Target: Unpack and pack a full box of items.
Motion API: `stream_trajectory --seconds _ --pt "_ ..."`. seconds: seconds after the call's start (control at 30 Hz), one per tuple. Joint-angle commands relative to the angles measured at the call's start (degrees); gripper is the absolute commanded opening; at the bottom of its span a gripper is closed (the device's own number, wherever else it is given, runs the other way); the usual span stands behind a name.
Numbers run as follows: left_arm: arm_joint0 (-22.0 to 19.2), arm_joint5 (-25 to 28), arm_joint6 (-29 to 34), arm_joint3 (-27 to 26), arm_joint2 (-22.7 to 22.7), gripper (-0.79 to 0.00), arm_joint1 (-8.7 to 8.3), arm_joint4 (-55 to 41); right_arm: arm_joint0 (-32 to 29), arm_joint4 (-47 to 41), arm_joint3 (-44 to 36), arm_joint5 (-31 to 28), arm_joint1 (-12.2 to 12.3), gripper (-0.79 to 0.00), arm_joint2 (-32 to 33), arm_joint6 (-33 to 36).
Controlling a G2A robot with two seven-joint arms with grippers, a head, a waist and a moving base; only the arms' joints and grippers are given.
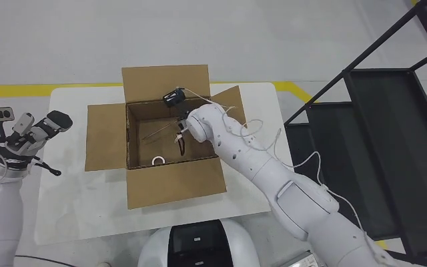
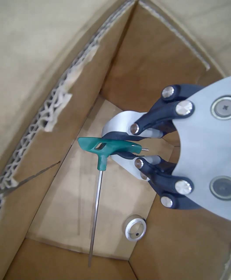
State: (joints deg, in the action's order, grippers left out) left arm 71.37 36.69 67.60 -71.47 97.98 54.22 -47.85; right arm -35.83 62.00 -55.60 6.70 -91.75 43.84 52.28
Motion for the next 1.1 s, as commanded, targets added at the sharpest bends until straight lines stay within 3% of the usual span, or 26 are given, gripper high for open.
stream_trajectory --seconds 0.0,0.2,0.47,0.77,1.07 --pt "0.0 0.0 0.0 0.0 0.0 0.0 0.0 0.0 -3.6 1.5 -7.5 -2.2 1.9 -0.785 3.3 1.9" --pt "0.0 0.0 0.0 0.0 0.0 0.0 0.0 0.0 -13.1 6.4 -25.5 -6.7 5.8 -0.785 11.4 8.3" --pt "0.0 0.0 0.0 0.0 0.0 0.0 0.0 0.0 -21.5 4.6 -42.5 -10.0 7.8 -0.785 18.6 8.1" --pt "0.0 0.0 0.0 0.0 0.0 0.0 0.0 0.0 -28.9 -1.3 -52.5 -11.3 9.2 -0.785 26.6 3.7" --pt "0.0 0.0 0.0 0.0 0.0 0.0 0.0 0.0 -35.0 -11.3 -55.8 -16.3 10.3 -0.785 32.8 -1.6"
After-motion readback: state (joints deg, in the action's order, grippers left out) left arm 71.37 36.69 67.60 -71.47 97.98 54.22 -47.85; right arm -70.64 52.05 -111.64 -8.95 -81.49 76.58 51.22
